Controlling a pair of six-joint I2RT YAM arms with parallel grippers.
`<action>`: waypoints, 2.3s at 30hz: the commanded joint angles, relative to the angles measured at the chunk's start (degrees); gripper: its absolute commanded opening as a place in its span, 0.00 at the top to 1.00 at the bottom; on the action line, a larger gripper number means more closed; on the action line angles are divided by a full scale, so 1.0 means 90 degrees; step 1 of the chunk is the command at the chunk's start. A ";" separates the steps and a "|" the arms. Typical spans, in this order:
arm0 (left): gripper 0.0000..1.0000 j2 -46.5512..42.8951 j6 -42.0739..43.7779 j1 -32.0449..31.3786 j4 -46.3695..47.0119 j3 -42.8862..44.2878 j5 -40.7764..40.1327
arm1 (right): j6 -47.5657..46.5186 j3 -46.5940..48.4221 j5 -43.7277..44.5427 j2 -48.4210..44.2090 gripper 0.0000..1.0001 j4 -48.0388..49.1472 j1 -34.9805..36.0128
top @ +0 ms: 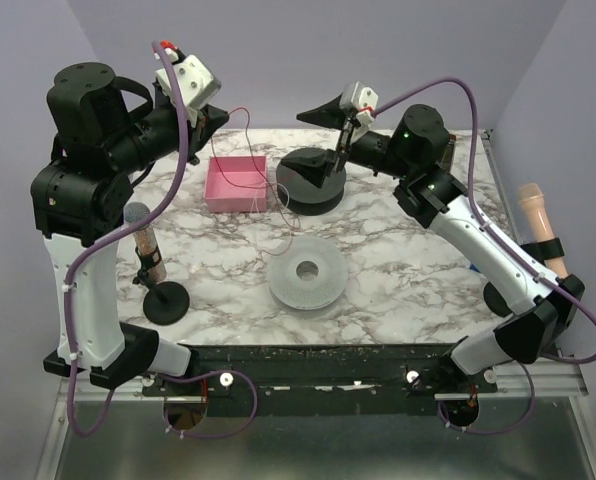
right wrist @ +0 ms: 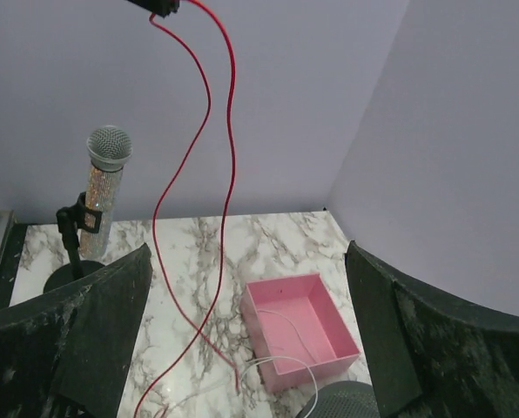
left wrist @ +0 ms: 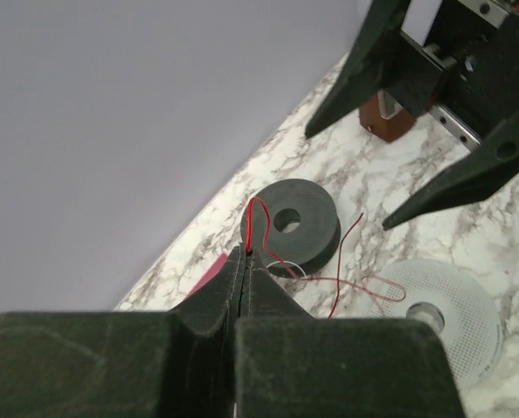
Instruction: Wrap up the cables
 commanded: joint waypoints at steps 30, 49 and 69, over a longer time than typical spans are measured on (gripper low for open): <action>0.28 0.0049 0.0724 -0.0610 0.0225 -0.2294 0.1253 | 0.0189 0.2565 0.2307 0.0466 0.99 -0.2427 0.0533; 0.14 0.0001 -0.2441 -0.1410 0.3868 -0.4091 0.2173 | 0.1321 0.2928 0.4526 0.0272 0.99 -0.1443 0.0543; 0.37 0.0137 -0.2373 -0.1694 0.4592 -0.4639 0.1419 | 0.1537 0.2625 0.4312 -0.0012 0.99 -0.1247 0.0543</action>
